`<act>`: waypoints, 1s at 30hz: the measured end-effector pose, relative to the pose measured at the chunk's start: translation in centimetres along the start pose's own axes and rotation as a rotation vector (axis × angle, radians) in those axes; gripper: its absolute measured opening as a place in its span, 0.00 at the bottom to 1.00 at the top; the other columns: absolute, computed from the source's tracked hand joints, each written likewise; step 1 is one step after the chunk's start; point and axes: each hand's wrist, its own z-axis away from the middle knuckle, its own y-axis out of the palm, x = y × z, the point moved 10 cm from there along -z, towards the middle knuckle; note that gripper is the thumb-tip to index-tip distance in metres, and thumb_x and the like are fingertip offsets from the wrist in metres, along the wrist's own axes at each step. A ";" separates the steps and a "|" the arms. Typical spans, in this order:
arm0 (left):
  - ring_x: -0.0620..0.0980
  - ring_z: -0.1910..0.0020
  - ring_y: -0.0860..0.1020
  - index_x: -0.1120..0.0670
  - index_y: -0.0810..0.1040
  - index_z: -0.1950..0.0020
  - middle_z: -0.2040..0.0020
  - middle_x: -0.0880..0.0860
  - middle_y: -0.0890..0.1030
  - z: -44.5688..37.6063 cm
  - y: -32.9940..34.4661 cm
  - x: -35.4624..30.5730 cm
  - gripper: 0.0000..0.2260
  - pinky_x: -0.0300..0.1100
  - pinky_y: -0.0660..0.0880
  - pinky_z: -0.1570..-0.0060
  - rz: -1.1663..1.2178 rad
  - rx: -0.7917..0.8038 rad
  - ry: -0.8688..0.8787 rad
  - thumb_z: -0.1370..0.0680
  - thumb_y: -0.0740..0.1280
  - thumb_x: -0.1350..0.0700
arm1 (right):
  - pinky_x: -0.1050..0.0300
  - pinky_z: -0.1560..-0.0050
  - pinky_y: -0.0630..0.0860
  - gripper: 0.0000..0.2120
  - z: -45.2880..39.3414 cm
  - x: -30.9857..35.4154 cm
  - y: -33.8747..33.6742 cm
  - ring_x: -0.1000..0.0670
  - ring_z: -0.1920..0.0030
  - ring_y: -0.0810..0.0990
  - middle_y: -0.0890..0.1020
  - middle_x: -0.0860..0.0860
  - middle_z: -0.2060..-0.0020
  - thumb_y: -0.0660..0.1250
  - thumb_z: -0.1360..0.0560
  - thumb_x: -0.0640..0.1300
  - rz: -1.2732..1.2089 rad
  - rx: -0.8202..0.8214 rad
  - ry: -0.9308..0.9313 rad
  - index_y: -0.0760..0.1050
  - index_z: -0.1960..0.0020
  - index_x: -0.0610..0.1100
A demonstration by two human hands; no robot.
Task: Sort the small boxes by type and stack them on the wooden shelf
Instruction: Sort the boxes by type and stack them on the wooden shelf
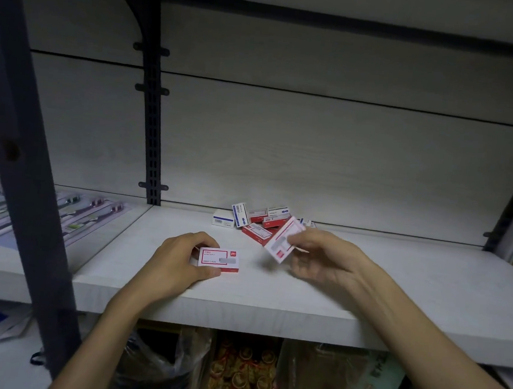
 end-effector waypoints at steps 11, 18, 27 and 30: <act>0.38 0.52 0.78 0.44 0.80 0.44 0.47 0.42 0.81 0.2 -0.7 -1.4 0.17 0.29 0.73 0.55 0.146 -0.031 0.056 0.30 0.79 0.52 | 0.64 0.67 0.81 0.19 -0.7 1.5 -1.0 0.47 0.64 0.87 0.85 0.36 0.53 0.72 0.27 0.28 -0.038 -0.187 -0.204 0.74 0.37 0.32; 0.42 0.53 0.84 0.44 0.81 0.49 0.50 0.44 0.85 0.5 -0.1 -3.0 0.17 0.34 0.78 0.56 0.483 -0.005 -0.014 0.32 0.81 0.59 | 0.59 0.59 0.84 0.20 2.6 1.4 -2.1 0.44 0.56 0.88 0.86 0.37 0.51 0.74 0.31 0.25 0.063 -0.256 -0.312 0.78 0.42 0.37; 0.42 0.50 0.84 0.52 0.81 0.43 0.50 0.45 0.86 1.4 5.5 -10.5 0.20 0.38 0.81 0.53 0.720 -0.003 0.013 0.31 0.79 0.65 | 0.55 0.47 0.83 0.19 10.1 2.4 -6.8 0.40 0.50 0.86 0.85 0.35 0.48 0.69 0.28 0.24 0.079 -0.186 -0.379 0.76 0.39 0.35; 0.39 0.50 0.83 0.49 0.81 0.42 0.49 0.43 0.86 1.9 7.9 -14.2 0.20 0.35 0.80 0.53 0.742 0.003 0.031 0.29 0.77 0.65 | 0.52 0.44 0.82 0.21 13.9 2.6 -9.6 0.36 0.45 0.85 0.85 0.35 0.46 0.69 0.27 0.25 0.074 -0.164 -0.395 0.76 0.36 0.36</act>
